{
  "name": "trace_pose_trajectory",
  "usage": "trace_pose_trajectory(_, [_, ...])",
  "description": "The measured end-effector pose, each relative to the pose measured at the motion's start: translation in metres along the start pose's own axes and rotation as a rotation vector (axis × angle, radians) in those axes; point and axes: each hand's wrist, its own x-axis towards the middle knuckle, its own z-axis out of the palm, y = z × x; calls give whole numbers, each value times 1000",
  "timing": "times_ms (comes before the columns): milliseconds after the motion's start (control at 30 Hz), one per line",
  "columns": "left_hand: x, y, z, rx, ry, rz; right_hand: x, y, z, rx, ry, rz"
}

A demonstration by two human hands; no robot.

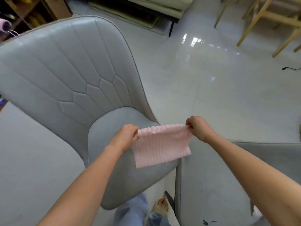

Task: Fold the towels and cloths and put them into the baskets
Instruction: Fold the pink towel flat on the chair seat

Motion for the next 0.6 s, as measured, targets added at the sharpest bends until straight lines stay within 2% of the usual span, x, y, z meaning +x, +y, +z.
trace_pose_trajectory(300, [-113,64,-73,62,253,76,-138,-25,-79,236,336,-114])
trace_pose_trajectory(500, [-177,95,-95,315,396,19,-210,-30,-107,298,423,-140])
trace_pose_trajectory(600, [-187,103,-108,237,396,48,-229,-30,-120,237,460,-128])
